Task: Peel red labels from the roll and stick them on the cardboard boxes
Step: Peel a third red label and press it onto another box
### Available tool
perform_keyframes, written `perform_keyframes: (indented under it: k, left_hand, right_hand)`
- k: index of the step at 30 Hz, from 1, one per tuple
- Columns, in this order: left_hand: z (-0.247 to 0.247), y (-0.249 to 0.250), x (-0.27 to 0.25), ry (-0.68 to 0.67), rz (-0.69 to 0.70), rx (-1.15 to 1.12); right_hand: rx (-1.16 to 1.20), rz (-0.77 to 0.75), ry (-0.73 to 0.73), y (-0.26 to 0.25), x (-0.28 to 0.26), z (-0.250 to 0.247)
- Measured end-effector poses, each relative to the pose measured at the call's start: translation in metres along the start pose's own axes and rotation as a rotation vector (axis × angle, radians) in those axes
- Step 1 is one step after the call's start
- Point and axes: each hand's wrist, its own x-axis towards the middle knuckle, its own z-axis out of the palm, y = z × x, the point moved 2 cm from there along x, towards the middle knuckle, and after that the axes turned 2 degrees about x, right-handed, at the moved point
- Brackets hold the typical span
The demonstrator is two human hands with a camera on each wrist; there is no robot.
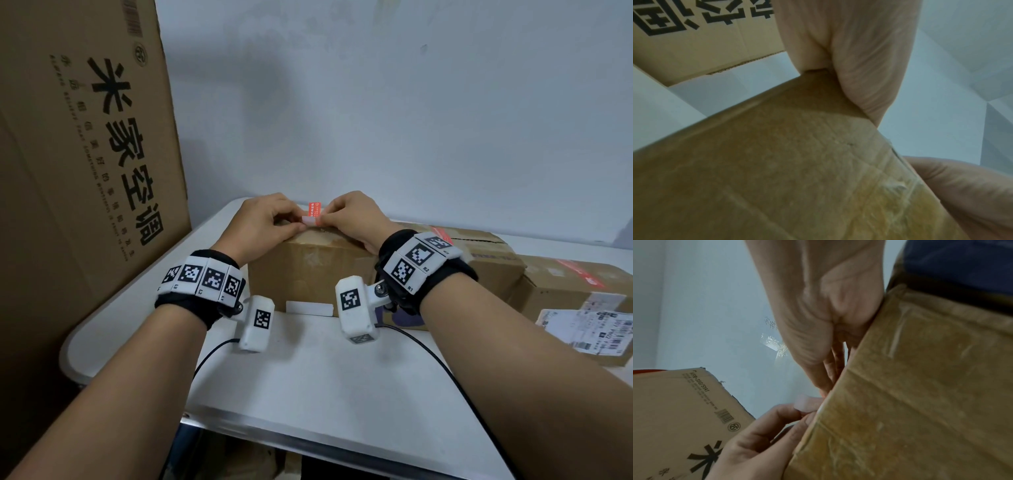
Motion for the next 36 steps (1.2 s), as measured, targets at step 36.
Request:
perform_keyframes:
  k: [36]
  left_hand:
    - [-0.004,0.006,-0.004,-0.112,-0.032,-0.002]
  right_hand:
    - [-0.332,-0.036,0.048,0.002,0.0,0.006]
